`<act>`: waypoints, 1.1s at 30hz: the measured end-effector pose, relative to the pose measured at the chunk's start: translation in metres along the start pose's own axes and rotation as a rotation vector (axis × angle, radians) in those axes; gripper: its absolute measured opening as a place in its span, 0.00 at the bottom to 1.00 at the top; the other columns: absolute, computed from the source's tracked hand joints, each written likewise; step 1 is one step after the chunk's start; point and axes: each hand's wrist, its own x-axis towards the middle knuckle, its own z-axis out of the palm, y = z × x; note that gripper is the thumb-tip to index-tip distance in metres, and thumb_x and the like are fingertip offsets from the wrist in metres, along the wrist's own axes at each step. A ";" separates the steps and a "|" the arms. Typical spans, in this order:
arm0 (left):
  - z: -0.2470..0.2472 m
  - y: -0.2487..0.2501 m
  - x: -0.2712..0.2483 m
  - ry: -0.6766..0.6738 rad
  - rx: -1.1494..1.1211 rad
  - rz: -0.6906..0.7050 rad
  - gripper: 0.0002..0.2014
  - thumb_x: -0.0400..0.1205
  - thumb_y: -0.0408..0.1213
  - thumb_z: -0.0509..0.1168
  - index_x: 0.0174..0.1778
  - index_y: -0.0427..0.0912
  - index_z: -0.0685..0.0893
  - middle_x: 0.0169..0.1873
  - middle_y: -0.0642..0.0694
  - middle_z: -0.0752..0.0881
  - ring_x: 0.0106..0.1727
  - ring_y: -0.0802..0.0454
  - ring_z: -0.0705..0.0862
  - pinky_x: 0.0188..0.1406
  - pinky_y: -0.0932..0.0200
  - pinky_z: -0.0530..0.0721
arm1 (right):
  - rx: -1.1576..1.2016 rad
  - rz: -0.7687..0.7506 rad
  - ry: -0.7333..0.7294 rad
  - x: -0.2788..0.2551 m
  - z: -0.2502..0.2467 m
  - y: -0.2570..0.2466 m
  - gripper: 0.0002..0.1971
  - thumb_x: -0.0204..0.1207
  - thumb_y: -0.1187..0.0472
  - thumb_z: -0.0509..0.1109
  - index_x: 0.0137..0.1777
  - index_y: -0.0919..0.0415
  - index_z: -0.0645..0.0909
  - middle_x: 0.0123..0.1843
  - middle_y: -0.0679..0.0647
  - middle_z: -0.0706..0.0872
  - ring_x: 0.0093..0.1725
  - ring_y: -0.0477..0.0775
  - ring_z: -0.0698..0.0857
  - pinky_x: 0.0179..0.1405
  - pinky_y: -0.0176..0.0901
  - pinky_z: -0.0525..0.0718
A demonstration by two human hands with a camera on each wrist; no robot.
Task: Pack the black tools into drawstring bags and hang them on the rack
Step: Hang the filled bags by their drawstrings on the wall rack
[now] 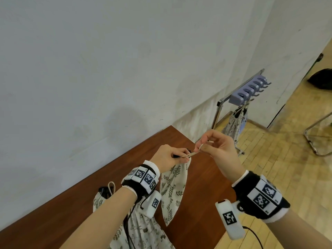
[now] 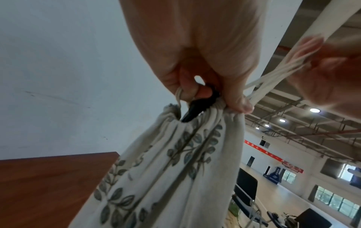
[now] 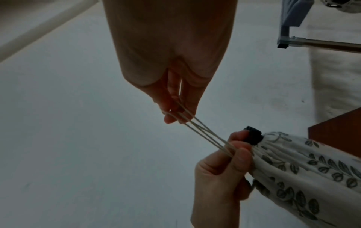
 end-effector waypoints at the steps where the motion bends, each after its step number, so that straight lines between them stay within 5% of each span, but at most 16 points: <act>1: 0.000 -0.002 -0.002 0.018 -0.020 0.019 0.09 0.73 0.29 0.75 0.49 0.37 0.91 0.48 0.53 0.91 0.54 0.60 0.87 0.55 0.75 0.78 | -0.001 -0.007 -0.001 0.000 0.001 -0.003 0.10 0.72 0.84 0.66 0.39 0.70 0.78 0.36 0.76 0.82 0.36 0.61 0.87 0.45 0.45 0.88; 5: -0.001 -0.001 -0.002 -0.043 0.016 0.016 0.09 0.73 0.31 0.76 0.49 0.39 0.91 0.52 0.54 0.90 0.53 0.66 0.86 0.55 0.73 0.79 | 0.029 0.121 0.002 0.012 -0.002 0.011 0.09 0.76 0.80 0.61 0.46 0.67 0.77 0.33 0.60 0.78 0.30 0.55 0.78 0.38 0.47 0.81; 8: -0.010 0.006 -0.007 -0.115 -0.014 0.020 0.07 0.73 0.29 0.75 0.45 0.43 0.92 0.49 0.59 0.90 0.49 0.63 0.87 0.50 0.69 0.82 | -0.465 0.213 -0.118 0.023 0.004 0.040 0.07 0.79 0.62 0.67 0.55 0.52 0.77 0.41 0.51 0.83 0.33 0.46 0.81 0.36 0.42 0.81; 10: -0.021 0.005 -0.007 0.020 -0.055 -0.019 0.11 0.73 0.24 0.72 0.42 0.46 0.91 0.52 0.54 0.90 0.35 0.56 0.84 0.40 0.63 0.83 | -0.752 0.252 -0.240 0.024 0.006 0.054 0.15 0.77 0.48 0.71 0.61 0.46 0.77 0.50 0.47 0.84 0.43 0.42 0.84 0.44 0.40 0.85; 12: -0.033 0.002 -0.007 0.136 0.064 -0.139 0.13 0.72 0.26 0.71 0.45 0.49 0.88 0.55 0.45 0.88 0.32 0.55 0.81 0.38 0.58 0.83 | -0.832 0.231 -0.275 0.022 0.009 0.056 0.19 0.75 0.40 0.70 0.63 0.46 0.82 0.54 0.43 0.83 0.50 0.41 0.83 0.51 0.36 0.83; 15: -0.045 -0.005 -0.010 -0.069 0.563 -0.379 0.10 0.74 0.37 0.72 0.49 0.44 0.84 0.43 0.48 0.83 0.42 0.51 0.81 0.44 0.57 0.81 | -0.903 0.131 -0.352 0.017 0.020 0.050 0.13 0.77 0.46 0.71 0.58 0.50 0.87 0.52 0.42 0.82 0.46 0.37 0.80 0.41 0.22 0.74; 17: -0.049 -0.006 -0.017 -0.209 0.673 -0.437 0.10 0.75 0.40 0.70 0.30 0.40 0.82 0.28 0.46 0.78 0.33 0.47 0.77 0.36 0.57 0.75 | -0.900 0.098 -0.385 0.016 0.028 0.047 0.11 0.79 0.50 0.70 0.56 0.51 0.88 0.51 0.42 0.84 0.44 0.35 0.80 0.38 0.20 0.74; 19: -0.053 -0.010 -0.019 -0.196 0.560 -0.436 0.17 0.78 0.39 0.68 0.22 0.41 0.79 0.23 0.46 0.80 0.26 0.50 0.79 0.31 0.61 0.77 | -0.922 0.075 -0.407 0.018 0.033 0.047 0.10 0.80 0.52 0.68 0.55 0.51 0.89 0.53 0.43 0.85 0.44 0.36 0.80 0.38 0.21 0.74; 22: -0.053 -0.003 -0.022 -0.071 0.355 -0.373 0.16 0.80 0.33 0.66 0.24 0.38 0.81 0.23 0.46 0.84 0.23 0.57 0.81 0.26 0.68 0.79 | -0.970 0.040 -0.400 0.020 0.043 0.044 0.11 0.78 0.50 0.69 0.55 0.50 0.90 0.54 0.44 0.86 0.40 0.37 0.79 0.36 0.25 0.72; 25: -0.053 0.010 -0.023 -0.028 0.056 -0.365 0.14 0.81 0.30 0.65 0.28 0.34 0.82 0.23 0.44 0.82 0.24 0.54 0.81 0.29 0.63 0.83 | -0.953 0.059 -0.441 0.022 0.062 0.040 0.17 0.74 0.49 0.72 0.61 0.49 0.86 0.52 0.44 0.83 0.40 0.40 0.77 0.33 0.29 0.69; 28: -0.061 0.017 -0.025 0.006 -0.057 -0.357 0.15 0.83 0.31 0.63 0.29 0.35 0.82 0.25 0.41 0.83 0.28 0.49 0.82 0.44 0.52 0.88 | -1.039 0.081 -0.467 0.029 0.079 0.040 0.08 0.75 0.51 0.68 0.41 0.51 0.86 0.44 0.49 0.83 0.36 0.48 0.79 0.29 0.37 0.69; 30: -0.064 0.021 -0.028 0.016 -0.060 -0.336 0.16 0.83 0.29 0.61 0.28 0.37 0.81 0.24 0.44 0.83 0.32 0.49 0.82 0.51 0.49 0.86 | -1.091 0.093 -0.446 0.035 0.083 0.042 0.15 0.76 0.54 0.65 0.27 0.52 0.78 0.37 0.51 0.81 0.34 0.53 0.79 0.25 0.40 0.68; 33: -0.066 0.030 -0.033 0.085 -0.054 -0.301 0.13 0.82 0.26 0.61 0.30 0.34 0.80 0.29 0.45 0.81 0.33 0.57 0.82 0.43 0.60 0.88 | -1.091 0.145 -0.429 0.041 0.089 0.041 0.20 0.76 0.55 0.67 0.21 0.47 0.70 0.31 0.49 0.79 0.33 0.55 0.78 0.29 0.41 0.71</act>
